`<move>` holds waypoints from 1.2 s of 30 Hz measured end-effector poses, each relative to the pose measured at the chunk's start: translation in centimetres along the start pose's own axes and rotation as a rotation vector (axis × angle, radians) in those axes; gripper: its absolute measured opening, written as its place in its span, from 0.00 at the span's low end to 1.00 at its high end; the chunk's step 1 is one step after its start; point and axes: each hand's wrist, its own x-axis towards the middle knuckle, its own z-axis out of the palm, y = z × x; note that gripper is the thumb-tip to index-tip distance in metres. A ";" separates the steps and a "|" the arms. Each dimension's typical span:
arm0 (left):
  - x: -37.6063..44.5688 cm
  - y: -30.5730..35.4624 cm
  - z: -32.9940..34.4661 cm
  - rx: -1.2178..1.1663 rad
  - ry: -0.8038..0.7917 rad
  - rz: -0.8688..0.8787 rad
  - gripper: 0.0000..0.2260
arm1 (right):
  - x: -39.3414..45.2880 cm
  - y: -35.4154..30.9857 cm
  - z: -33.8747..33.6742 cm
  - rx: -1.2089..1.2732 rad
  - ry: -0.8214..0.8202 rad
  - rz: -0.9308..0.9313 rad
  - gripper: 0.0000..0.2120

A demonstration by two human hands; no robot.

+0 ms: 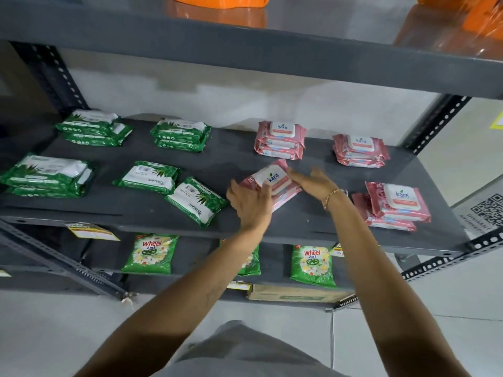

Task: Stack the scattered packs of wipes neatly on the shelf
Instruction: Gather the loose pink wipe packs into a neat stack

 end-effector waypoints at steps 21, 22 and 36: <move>6.0 0.6 -1.0 -0.048 -0.496 -0.308 0.13 | -0.4 4.9 -0.8 0.226 -0.062 0.154 0.37; 5.9 0.5 -1.0 -0.043 -0.502 -0.306 0.13 | -0.5 5.1 -0.9 0.227 -0.055 0.147 0.39; 5.4 0.5 -0.1 -0.018 -0.480 -0.260 0.15 | -0.5 5.5 -0.7 0.264 -0.018 0.134 0.39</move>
